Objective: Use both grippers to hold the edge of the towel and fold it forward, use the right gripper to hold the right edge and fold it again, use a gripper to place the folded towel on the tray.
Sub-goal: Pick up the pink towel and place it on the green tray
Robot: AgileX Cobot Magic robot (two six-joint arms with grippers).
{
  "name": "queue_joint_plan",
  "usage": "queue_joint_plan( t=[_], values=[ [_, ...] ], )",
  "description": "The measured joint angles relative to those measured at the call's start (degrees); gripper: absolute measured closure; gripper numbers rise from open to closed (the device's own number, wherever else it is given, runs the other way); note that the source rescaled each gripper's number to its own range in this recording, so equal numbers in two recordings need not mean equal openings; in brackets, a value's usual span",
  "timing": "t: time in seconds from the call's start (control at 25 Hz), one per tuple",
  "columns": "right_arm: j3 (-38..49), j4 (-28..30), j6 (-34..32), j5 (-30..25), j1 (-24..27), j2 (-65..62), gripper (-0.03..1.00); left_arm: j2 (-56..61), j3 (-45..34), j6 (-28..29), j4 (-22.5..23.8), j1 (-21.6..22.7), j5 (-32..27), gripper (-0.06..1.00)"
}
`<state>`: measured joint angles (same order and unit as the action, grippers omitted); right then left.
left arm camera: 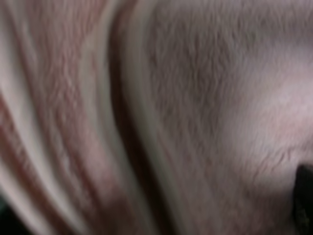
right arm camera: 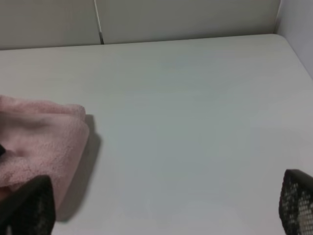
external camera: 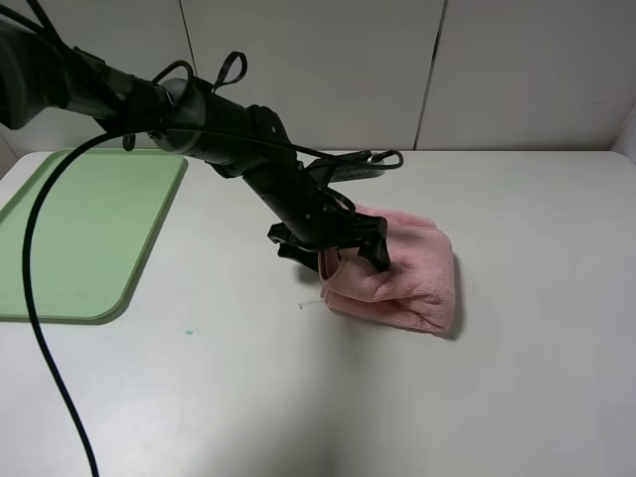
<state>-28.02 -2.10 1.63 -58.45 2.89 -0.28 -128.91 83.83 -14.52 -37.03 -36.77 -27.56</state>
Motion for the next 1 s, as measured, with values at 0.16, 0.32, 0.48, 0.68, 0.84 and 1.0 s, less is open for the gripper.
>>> queue_joint_plan(
  t=[0.16,0.32,0.48,0.68,0.84,1.0],
  values=[
    [0.0,0.0,0.0,0.0,0.0,0.0,-0.03,-1.3,1.6,-0.1,-0.3,-0.7,0.0,-0.02],
    [0.0,0.0,0.0,0.0,0.0,0.0,-0.03,-1.6,1.9,-0.3,-0.5,-0.9,0.1,0.03],
    [0.0,0.0,0.0,0.0,0.0,0.0,-0.03,-1.7,1.9,-0.4,-0.6,-0.9,0.2,0.12],
    [0.0,0.0,0.0,0.0,0.0,0.0,-0.03,-1.9,1.9,-0.5,-0.6,-0.9,0.1,0.2],
    [0.0,0.0,0.0,0.0,0.0,0.0,-0.03,-2.2,1.9,-0.5,-0.6,-0.9,0.1,0.35],
    [0.0,0.0,0.0,0.0,0.0,0.0,-0.03,-2.7,1.9,-0.3,-0.7,-0.9,-0.1,0.59]
  ],
)
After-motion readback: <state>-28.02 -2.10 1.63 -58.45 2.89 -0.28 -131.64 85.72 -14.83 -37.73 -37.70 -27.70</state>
